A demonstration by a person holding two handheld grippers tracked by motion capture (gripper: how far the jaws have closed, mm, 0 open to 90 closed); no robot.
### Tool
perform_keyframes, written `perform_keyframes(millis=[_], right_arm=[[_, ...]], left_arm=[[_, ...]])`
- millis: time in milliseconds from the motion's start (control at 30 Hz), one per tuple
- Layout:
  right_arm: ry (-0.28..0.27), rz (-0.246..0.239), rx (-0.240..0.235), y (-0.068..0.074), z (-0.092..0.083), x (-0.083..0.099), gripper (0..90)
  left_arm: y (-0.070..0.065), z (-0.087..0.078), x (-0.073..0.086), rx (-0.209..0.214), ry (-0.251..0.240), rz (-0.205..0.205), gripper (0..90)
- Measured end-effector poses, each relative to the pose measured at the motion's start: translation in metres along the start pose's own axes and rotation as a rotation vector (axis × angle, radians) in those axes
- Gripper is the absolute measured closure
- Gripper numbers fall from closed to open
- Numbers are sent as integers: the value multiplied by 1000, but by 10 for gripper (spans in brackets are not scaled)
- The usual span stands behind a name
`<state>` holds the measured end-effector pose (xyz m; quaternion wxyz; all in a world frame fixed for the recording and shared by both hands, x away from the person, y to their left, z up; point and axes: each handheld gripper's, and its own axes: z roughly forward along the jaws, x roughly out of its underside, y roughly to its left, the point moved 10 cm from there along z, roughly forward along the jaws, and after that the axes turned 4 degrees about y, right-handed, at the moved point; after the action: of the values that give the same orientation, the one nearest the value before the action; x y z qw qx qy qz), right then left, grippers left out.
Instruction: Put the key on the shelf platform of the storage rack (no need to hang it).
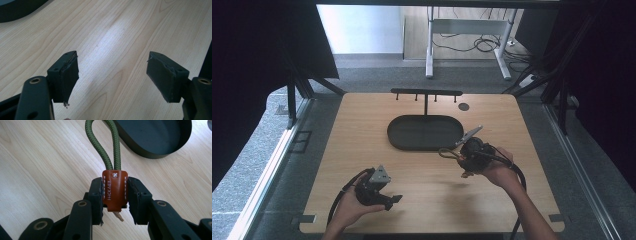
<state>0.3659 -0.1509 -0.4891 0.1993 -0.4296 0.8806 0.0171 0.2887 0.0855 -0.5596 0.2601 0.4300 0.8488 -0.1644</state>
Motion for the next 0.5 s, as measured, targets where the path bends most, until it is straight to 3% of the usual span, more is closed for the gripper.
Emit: perform_keyframes(millis=[500], right_arm=[[-11, 8, 4, -9, -4, -10, 666]], left_arm=[[-1, 2, 1, 2, 10, 10, 263]])
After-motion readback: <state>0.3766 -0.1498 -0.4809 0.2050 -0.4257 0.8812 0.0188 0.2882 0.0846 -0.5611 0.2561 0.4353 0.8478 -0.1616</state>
